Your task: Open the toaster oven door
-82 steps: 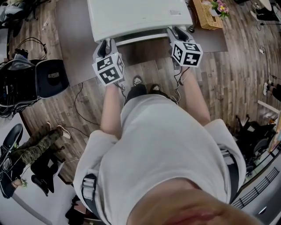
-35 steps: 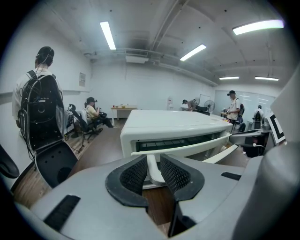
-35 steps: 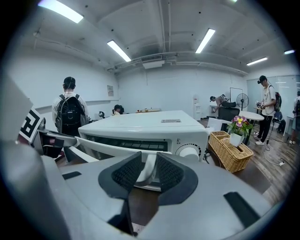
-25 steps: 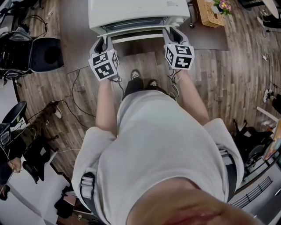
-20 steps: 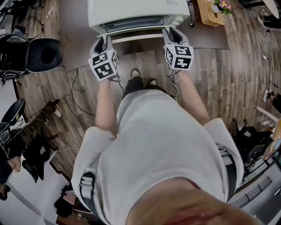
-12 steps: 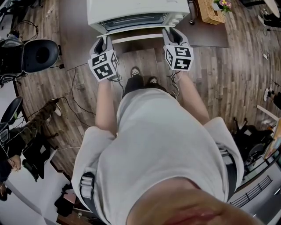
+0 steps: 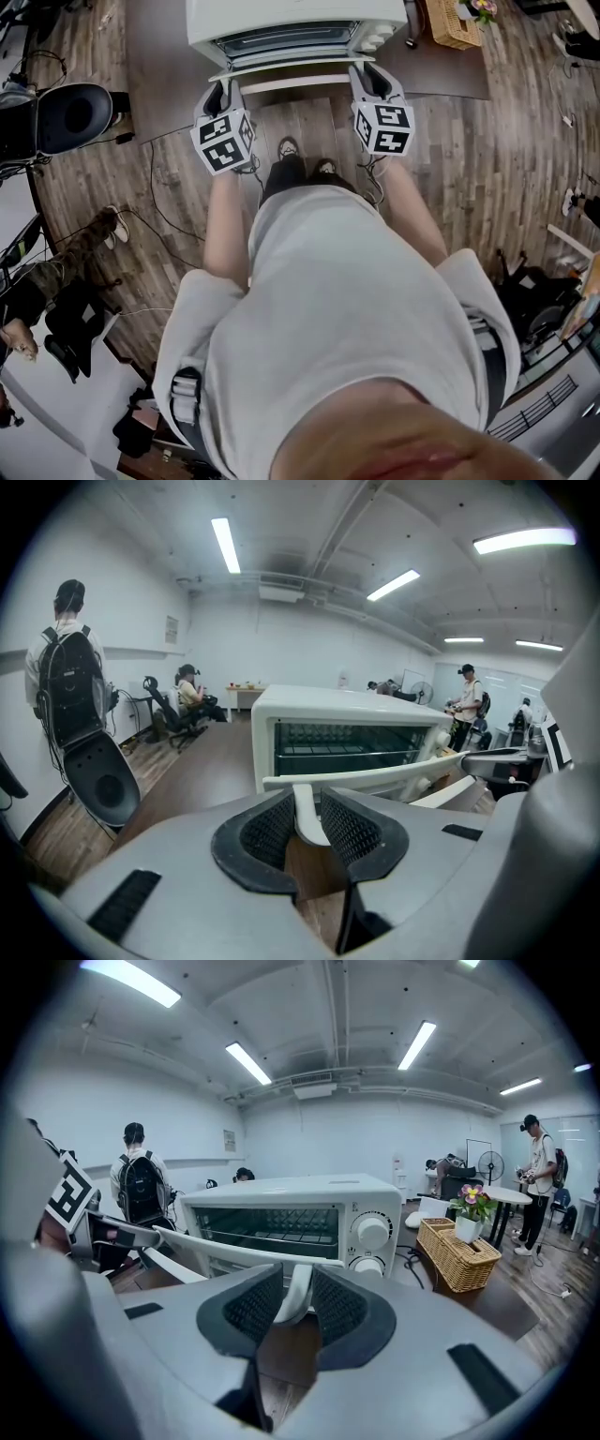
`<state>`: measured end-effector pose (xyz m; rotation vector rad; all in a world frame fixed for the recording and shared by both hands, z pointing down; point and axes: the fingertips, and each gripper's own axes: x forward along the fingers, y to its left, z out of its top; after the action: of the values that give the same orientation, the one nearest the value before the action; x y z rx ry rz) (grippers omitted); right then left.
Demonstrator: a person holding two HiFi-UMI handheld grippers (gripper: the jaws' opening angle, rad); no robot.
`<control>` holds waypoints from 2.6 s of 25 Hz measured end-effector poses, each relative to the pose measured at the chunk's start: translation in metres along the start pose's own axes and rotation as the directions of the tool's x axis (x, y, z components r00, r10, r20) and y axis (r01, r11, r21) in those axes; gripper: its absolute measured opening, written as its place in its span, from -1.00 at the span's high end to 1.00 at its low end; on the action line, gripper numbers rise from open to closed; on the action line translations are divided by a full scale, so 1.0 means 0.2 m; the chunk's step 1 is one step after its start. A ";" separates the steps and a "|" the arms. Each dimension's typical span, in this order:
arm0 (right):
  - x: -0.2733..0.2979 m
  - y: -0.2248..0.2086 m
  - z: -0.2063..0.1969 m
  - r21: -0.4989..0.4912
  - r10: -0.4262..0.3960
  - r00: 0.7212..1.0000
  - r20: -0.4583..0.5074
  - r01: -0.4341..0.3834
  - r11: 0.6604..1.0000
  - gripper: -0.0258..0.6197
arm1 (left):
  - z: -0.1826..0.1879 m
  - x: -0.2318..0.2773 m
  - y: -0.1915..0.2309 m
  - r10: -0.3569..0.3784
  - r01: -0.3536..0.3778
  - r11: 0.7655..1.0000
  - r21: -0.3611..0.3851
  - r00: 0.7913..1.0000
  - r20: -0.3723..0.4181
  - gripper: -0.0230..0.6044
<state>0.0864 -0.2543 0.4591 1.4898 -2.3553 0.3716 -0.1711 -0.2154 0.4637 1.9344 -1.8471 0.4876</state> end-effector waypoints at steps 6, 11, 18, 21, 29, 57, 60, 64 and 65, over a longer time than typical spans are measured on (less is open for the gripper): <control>-0.02 0.02 -0.03 -0.007 0.026 1.000 -0.002 -0.026 1.000 0.61 | -0.04 -0.02 0.01 0.002 -0.002 1.000 -0.004 1.000 -0.005 0.61; -0.05 0.04 -0.07 -0.035 0.048 0.999 -0.020 -0.049 0.998 0.60 | -0.07 -0.04 0.00 0.001 -0.001 1.000 -0.007 1.000 -0.004 0.61; -0.11 -0.03 -0.05 -0.145 0.073 0.997 -0.027 -0.076 0.986 0.29 | -0.09 -0.04 0.00 0.006 -0.006 1.000 -0.001 1.000 0.000 0.61; -0.07 -0.06 -0.05 -0.107 0.120 0.992 -0.040 -0.124 0.987 0.16 | -0.10 -0.05 0.00 0.003 -0.003 1.000 0.005 1.000 -0.004 0.61; -0.03 -0.02 -0.07 -0.050 0.205 0.977 -0.065 -0.208 0.977 0.24 | -0.11 -0.06 -0.01 0.001 0.000 1.000 0.012 1.000 -0.021 0.60; -0.08 -0.01 -0.18 -0.108 0.219 0.976 -0.010 -0.219 0.970 0.25 | -0.16 -0.10 0.00 -0.233 0.237 0.968 -0.077 0.971 0.061 0.00; -0.09 0.00 -0.20 -0.115 0.215 0.976 -0.016 -0.215 0.970 0.25 | -0.17 -0.10 -0.01 -0.229 0.234 0.969 -0.077 0.971 0.071 0.00; -0.10 0.02 -0.22 -0.125 0.195 0.980 -0.027 -0.197 0.973 0.25 | -0.19 -0.12 0.00 -0.242 0.251 0.962 -0.109 0.966 0.088 0.00; -0.11 0.02 -0.22 -0.126 0.190 0.981 -0.028 -0.192 0.973 0.26 | -0.20 -0.13 0.01 -0.251 0.261 0.958 -0.115 0.964 0.091 0.00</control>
<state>0.0966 -0.2177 0.4904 1.2034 -2.4668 0.2703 -0.1725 -0.1729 0.4839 2.0903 -1.5956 0.2122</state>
